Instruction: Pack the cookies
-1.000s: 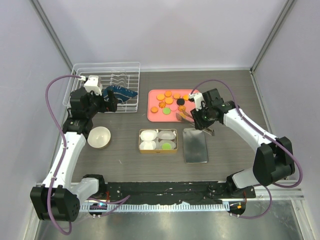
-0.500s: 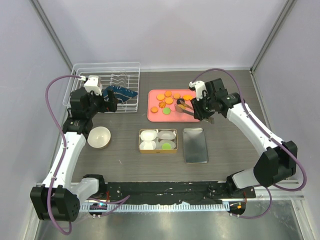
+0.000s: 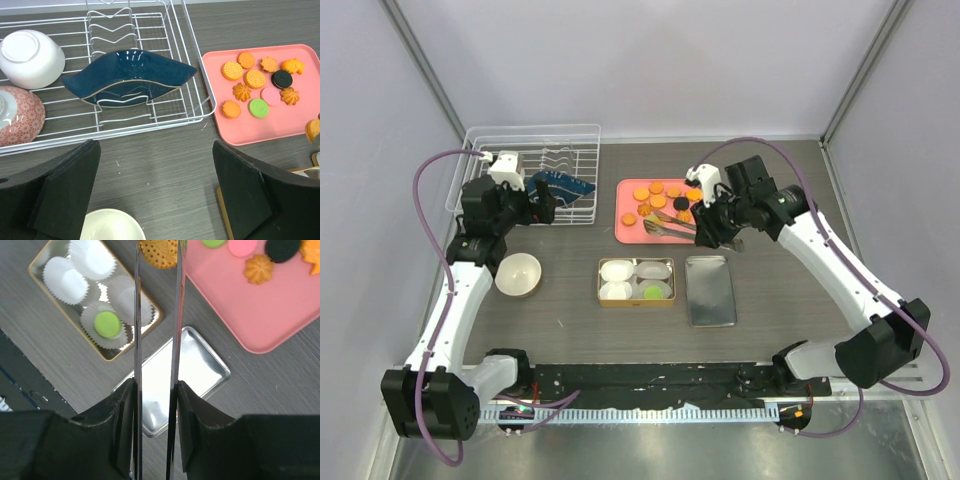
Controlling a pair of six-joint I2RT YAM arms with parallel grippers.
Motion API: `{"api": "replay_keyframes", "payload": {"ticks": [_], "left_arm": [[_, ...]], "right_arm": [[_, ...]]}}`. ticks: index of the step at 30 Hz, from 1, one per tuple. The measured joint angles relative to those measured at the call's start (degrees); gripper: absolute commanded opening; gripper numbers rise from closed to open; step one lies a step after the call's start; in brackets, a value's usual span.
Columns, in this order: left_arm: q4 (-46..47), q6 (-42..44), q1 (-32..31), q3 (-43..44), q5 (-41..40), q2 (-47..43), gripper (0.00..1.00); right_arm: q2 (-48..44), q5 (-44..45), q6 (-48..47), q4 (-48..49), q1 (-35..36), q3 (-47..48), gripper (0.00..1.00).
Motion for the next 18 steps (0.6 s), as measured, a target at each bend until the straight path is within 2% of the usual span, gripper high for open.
{"api": "replay_keyframes", "payload": {"ticks": [9, 18], "left_arm": [[0.0, 0.0, 0.0, 0.0, -0.3, 0.1, 1.00], [0.0, 0.0, 0.0, 0.0, -0.5, 0.5, 1.00]], "right_arm": [[-0.8, -1.6, -1.4, -1.4, 10.5, 0.1, 0.17], [-0.7, -2.2, -2.7, -1.4, 15.6, -1.4, 0.17]]}}
